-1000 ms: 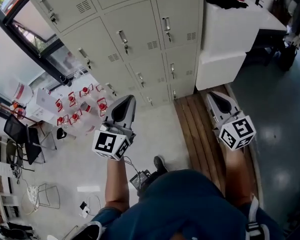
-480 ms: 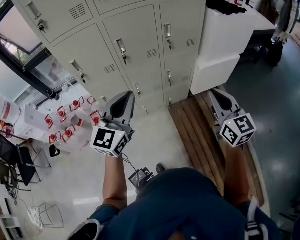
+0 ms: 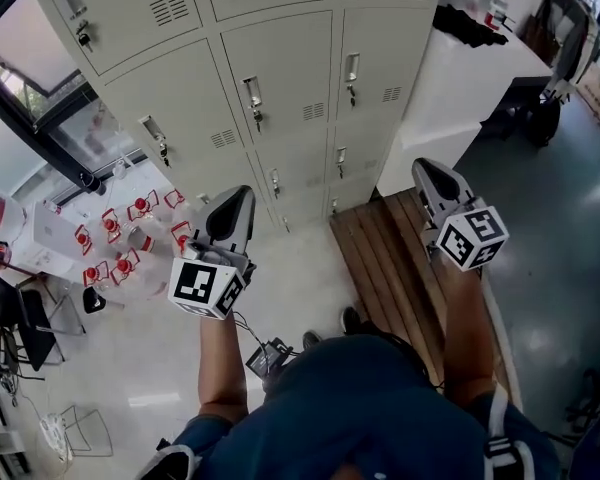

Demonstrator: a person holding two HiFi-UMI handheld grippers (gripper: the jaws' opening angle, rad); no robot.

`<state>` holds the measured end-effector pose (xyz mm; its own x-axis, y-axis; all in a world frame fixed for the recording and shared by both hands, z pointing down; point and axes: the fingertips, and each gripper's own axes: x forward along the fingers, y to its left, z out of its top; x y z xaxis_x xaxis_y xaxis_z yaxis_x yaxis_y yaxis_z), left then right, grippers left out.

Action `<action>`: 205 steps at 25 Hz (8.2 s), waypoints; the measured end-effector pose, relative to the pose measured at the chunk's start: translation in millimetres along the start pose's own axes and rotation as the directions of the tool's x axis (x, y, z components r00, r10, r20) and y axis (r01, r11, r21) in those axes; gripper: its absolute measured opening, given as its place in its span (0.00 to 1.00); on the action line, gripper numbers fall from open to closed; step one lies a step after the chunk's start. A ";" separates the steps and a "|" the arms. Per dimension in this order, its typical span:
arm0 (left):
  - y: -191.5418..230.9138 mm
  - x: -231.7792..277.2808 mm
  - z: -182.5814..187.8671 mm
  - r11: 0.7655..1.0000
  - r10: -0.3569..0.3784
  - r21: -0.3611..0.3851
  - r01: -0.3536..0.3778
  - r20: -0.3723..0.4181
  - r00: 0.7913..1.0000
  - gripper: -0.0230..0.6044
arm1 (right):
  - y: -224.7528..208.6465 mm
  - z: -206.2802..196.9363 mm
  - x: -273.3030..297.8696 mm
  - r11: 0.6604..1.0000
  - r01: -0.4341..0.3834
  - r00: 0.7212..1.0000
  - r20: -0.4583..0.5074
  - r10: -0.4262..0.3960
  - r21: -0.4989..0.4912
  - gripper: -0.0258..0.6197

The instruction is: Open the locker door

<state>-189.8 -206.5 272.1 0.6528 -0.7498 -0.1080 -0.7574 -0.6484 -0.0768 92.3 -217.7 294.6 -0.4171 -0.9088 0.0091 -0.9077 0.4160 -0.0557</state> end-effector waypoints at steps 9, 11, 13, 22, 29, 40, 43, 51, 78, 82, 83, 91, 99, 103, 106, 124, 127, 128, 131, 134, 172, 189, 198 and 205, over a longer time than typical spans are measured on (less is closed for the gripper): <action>34.6 2.1 -4.3 0.993 0.116 0.014 -0.115 -0.046 0.992 0.06 | -39.0 0.3 93.3 0.999 -0.048 0.999 0.004 0.048 -0.002 0.10; 39.4 8.0 -6.1 0.990 0.140 0.018 -0.139 -0.051 0.989 0.06 | -50.0 0.1 115.4 0.998 -0.064 0.998 -0.001 0.064 -0.007 0.10; 45.1 11.8 -9.2 0.987 0.163 0.016 -0.163 -0.060 0.985 0.06 | -58.9 -2.1 137.0 0.997 -0.077 0.997 -0.010 0.077 -0.011 0.10; 70.8 25.2 -33.8 0.966 0.259 0.012 -0.259 -0.121 0.958 0.06 | -104.4 -20.3 221.9 0.994 -0.105 0.993 -0.052 0.104 -0.027 0.10; 78.1 40.5 -53.5 0.953 0.301 0.014 -0.303 -0.170 0.938 0.06 | -140.7 -38.2 276.9 0.992 -0.121 0.990 -0.079 0.117 -0.047 0.11; 75.8 58.3 -77.5 0.938 0.343 0.033 -0.346 -0.242 0.907 0.06 | -174.4 -74.7 348.4 0.986 -0.158 0.978 -0.146 0.149 -0.050 0.21; 75.8 60.8 -83.2 0.935 0.350 0.034 -0.353 -0.256 0.901 0.06 | -180.4 -84.1 362.7 0.985 -0.160 0.975 -0.167 0.149 -0.058 0.22; 75.4 61.2 -90.9 0.931 0.359 0.036 -0.364 -0.278 0.891 0.06 | -184.7 -96.3 386.4 0.984 -0.170 0.969 -0.191 0.156 -0.058 0.22; 86.9 44.8 -96.2 0.938 0.338 0.017 -0.347 -0.279 0.899 0.06 | -181.6 -101.4 391.9 0.989 -0.133 0.974 -0.193 0.119 -0.061 0.16; 89.5 44.1 -95.9 0.939 0.334 0.016 -0.344 -0.277 0.901 0.06 | -182.6 -114.3 386.0 0.991 -0.069 0.978 -0.205 0.043 -0.118 0.22; 90.7 43.8 -95.8 0.939 0.334 0.016 -0.344 -0.276 0.901 0.06 | -184.2 -121.2 383.2 0.989 -0.053 0.975 -0.220 0.022 -0.135 0.25; 93.0 49.9 -100.3 0.944 0.319 0.009 -0.330 -0.282 0.905 0.06 | -193.1 -173.0 365.9 0.992 -0.004 0.939 -0.340 -0.040 -0.128 0.26; 89.3 58.9 -102.2 0.948 0.307 0.010 -0.317 -0.285 0.908 0.06 | -199.4 -183.3 371.6 0.999 0.001 0.932 -0.363 -0.013 -0.034 0.16; 89.1 59.4 -101.4 0.948 0.309 0.011 -0.319 -0.282 0.908 0.06 | -200.3 -185.2 372.8 0.993 0.006 0.938 -0.345 0.035 0.115 0.14; 88.7 59.4 -100.8 0.947 0.311 0.012 -0.321 -0.280 0.908 0.06 | -202.3 -182.5 371.5 0.960 0.017 0.951 -0.302 0.072 0.281 0.13; 79.9 62.4 -100.1 0.947 0.311 0.014 -0.320 -0.273 0.910 0.06 | -208.3 -193.7 367.2 -0.045 -0.126 0.976 0.132 0.173 0.991 0.12; 77.0 64.0 -98.9 0.948 0.309 0.014 -0.317 -0.271 0.912 0.06 | -211.5 -196.2 365.4 0.106 -0.092 0.981 0.072 0.178 0.990 0.13; 76.2 64.4 -98.3 0.948 0.308 0.015 -0.316 -0.270 0.912 0.06 | -214.7 -197.8 363.9 0.195 -0.068 0.984 0.033 0.175 0.978 0.23; 75.2 65.0 -97.2 0.949 0.308 0.016 -0.316 -0.270 0.912 0.06 | -228.9 -196.0 353.5 0.536 0.026 0.986 -0.108 0.123 0.844 0.36; 75.1 67.7 -98.5 0.950 0.303 0.013 -0.312 -0.271 0.913 0.06 | -235.0 -170.5 344.1 0.873 0.079 0.982 -0.190 0.016 0.481 0.37; 39.4 145.0 -127.1 0.987 0.155 0.002 -0.163 -0.317 0.936 0.06 | -193.6 -92.1 260.3 0.982 -0.150 0.985 -0.105 0.137 -0.118 0.14; 39.2 135.1 -121.5 0.990 0.134 -0.004 -0.142 -0.303 0.944 0.06 | -173.3 -94.4 297.1 0.965 0.180 0.976 -0.083 -0.199 -0.191 0.40; 63.4 115.8 -125.5 0.985 0.159 -0.019 -0.173 -0.301 0.940 0.06 | -180.1 -100.7 297.7 0.963 0.219 0.966 -0.101 -0.236 -0.155 0.29; 63.4 131.4 -132.2 0.992 0.109 -0.034 -0.125 -0.300 0.948 0.06 | -193.6 -102.9 244.8 0.977 0.185 0.976 -0.097 -0.195 -0.103 0.28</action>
<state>-150.4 -363.5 384.0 0.5400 -0.8207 0.1866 -0.8320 -0.5540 -0.0291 161.1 -517.5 410.4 -0.2348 -0.9651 0.1162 -0.9690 0.2418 0.0499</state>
